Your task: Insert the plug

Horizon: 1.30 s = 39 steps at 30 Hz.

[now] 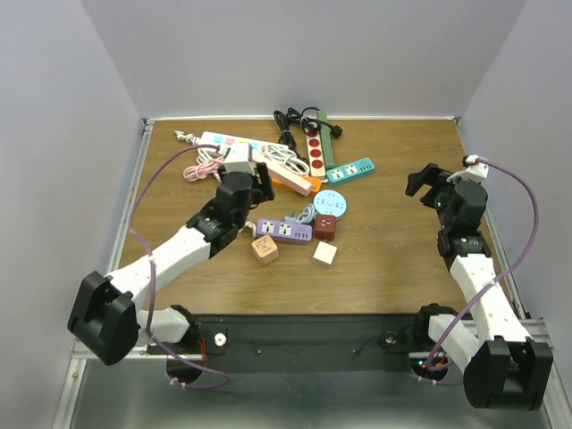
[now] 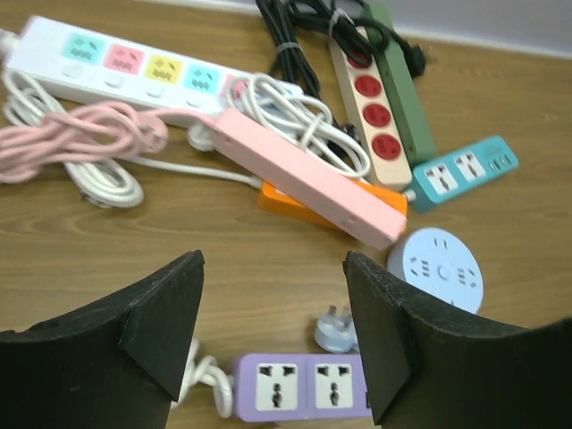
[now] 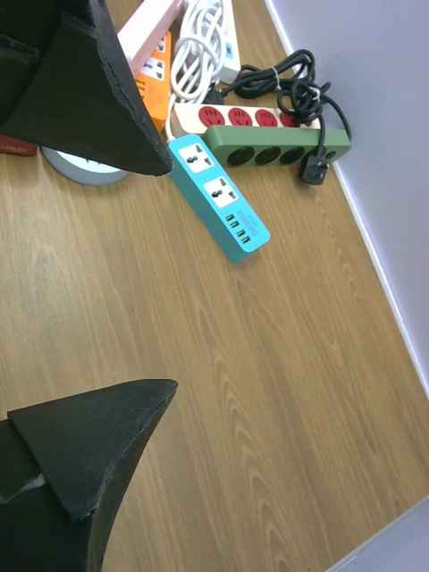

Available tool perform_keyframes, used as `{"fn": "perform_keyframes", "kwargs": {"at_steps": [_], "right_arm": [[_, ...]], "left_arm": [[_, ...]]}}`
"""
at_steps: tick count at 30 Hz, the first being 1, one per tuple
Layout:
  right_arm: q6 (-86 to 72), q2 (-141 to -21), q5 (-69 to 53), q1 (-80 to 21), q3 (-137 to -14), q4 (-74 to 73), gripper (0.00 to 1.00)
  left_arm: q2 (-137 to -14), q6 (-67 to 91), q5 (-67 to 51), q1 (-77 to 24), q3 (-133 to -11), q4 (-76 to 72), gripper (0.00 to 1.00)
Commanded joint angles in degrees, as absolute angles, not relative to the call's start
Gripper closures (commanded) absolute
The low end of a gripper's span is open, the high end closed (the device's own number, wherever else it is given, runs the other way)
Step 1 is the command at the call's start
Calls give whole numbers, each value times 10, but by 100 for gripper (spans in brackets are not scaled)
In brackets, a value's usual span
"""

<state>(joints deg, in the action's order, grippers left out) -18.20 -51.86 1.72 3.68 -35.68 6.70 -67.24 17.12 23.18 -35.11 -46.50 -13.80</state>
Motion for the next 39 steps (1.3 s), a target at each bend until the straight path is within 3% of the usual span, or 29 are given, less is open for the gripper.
{"fn": "perform_keyframes", "kwargs": {"at_steps": [1,17,25,39], "right_arm": [[-177,-526,27,34,-370,78,0],[-179,-510,23,35,-363,76,0],[-182,-505,18,35,-364,75,0],[-184,-503,16,35,-364,72,0]], "left_arm": [[-723,205,215,-405,-521,-128,25],[-990,282,82,-499,-700,-56,17],[-1046,268,100,-508,-759,15,15],[-1062,276,78,-523,-744,46,14]]}}
